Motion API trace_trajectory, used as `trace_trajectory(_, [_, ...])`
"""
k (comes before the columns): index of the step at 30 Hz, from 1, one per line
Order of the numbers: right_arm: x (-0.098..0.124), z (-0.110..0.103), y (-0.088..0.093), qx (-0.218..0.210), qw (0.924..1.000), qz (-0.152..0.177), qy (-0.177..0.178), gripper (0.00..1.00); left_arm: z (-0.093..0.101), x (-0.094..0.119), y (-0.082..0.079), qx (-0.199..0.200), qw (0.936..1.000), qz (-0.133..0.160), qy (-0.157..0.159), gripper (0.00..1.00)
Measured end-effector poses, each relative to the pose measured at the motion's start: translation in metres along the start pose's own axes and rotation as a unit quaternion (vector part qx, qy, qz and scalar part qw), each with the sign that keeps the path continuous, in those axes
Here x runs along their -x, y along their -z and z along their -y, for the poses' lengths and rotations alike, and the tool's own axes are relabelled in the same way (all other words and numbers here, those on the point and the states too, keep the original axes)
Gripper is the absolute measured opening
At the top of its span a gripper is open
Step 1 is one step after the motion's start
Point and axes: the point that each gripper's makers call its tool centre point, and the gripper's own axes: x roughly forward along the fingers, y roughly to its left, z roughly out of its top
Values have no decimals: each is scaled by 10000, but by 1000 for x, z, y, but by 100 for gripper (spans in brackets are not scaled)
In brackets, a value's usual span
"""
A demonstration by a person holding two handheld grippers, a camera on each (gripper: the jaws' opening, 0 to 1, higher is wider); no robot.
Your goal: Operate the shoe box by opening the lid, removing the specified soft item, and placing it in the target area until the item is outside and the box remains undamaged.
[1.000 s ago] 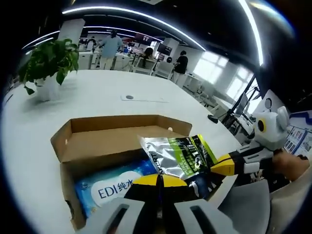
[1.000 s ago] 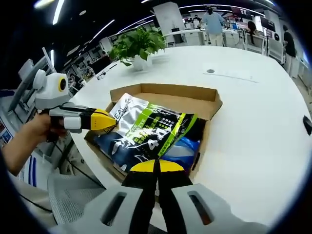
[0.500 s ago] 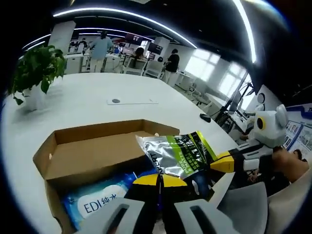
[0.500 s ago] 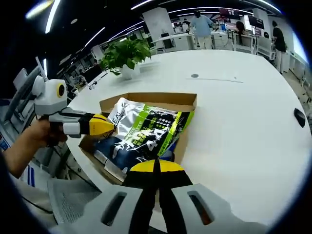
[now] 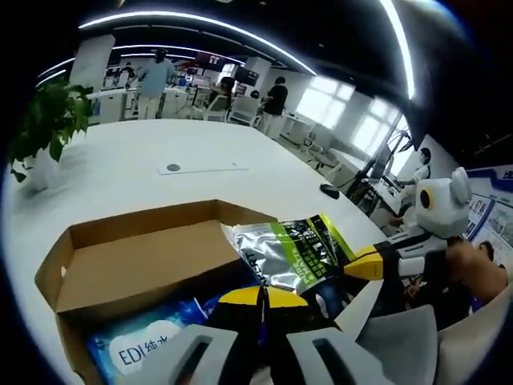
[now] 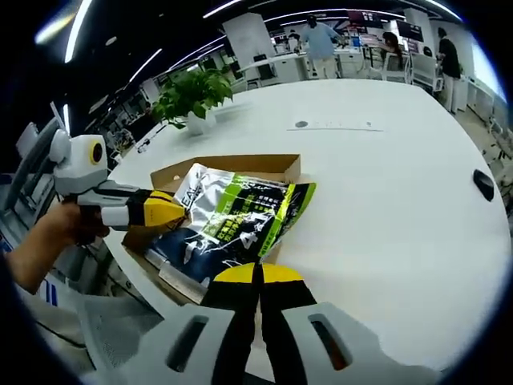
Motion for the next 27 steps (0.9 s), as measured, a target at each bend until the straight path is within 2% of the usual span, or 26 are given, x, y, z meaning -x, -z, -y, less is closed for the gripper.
trace_trajectory(11, [8,23,1,-126,9999,9,84,0,16,-18,1,-58,9999,-110,70,0])
trace_trajectory(27, [26,62,7,-352,9992,-81,154,0,48,-49,0,-434,9975,-424,360,0])
